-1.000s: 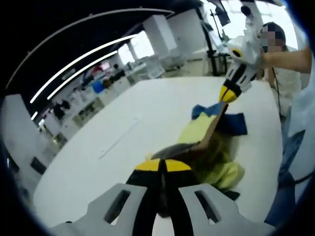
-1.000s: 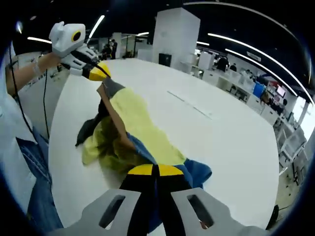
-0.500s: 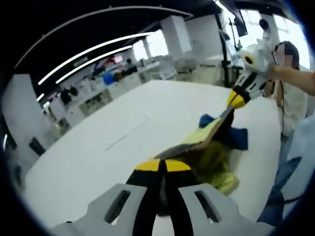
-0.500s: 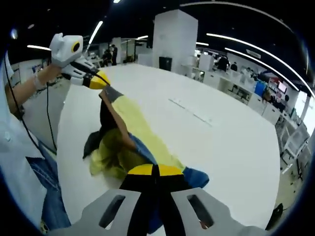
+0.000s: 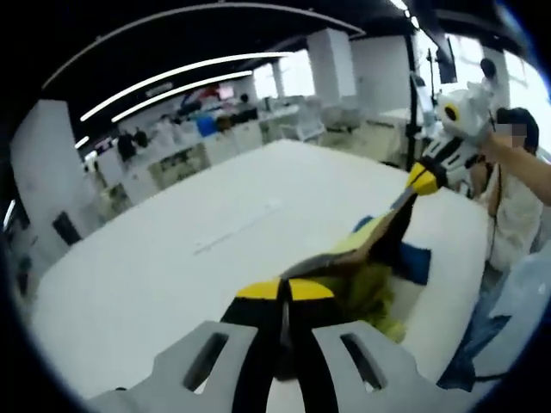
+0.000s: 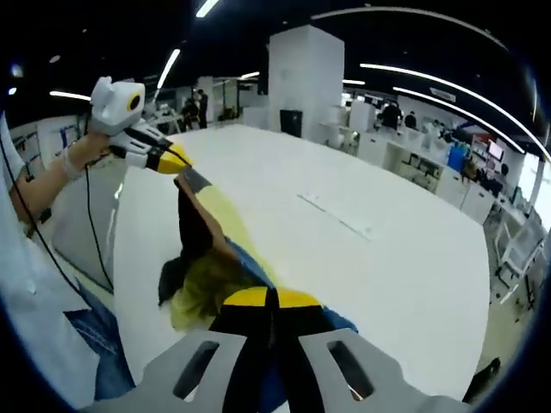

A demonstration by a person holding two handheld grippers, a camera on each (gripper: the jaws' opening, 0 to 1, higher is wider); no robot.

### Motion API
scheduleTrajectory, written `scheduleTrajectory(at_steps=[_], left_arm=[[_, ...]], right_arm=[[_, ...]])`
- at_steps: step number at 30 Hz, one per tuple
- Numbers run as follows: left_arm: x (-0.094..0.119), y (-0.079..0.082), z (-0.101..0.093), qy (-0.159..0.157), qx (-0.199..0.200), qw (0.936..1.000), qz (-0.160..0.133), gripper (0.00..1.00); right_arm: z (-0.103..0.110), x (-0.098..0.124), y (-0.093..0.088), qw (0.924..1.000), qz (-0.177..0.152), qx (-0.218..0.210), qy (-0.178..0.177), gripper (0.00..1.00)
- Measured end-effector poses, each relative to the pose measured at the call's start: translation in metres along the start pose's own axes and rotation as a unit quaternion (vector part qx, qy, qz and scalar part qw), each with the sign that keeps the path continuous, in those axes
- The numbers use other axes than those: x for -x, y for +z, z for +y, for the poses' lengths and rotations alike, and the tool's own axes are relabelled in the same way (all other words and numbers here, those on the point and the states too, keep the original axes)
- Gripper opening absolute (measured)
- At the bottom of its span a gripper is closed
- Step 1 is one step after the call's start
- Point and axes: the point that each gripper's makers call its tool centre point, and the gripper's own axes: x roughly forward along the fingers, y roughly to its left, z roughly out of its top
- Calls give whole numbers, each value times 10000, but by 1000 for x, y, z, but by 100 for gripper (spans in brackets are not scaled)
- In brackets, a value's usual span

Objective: Fold the garment on the visible template until the final outline fits inside the template.

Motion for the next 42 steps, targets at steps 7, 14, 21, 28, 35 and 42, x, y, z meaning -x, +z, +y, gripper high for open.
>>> scheduleTrajectory(at_steps=[7,14,21,28,35,42], left_arm=[[16,24,3,-98,-137,9997,-179,0],[33,44,9,-32,10,9996,-281,0],[50,68,15,42,-61,9992,-401,0],[67,98,24,-1,-255,9981,-553,0],[91,126,27,124,-441,9954,-839,0],[106,147,32,195,-478,9936,-1008,0]], right_arm=[[0,21,28,9997,-135,13,202,1],[-2,43,64,9989,-398,112,207,1],[3,60,95,9966,-626,281,463,1],[2,74,123,9939,-869,342,580,1],[0,92,155,9903,-1179,491,541,1],[2,106,181,9871,-1361,645,544,1]])
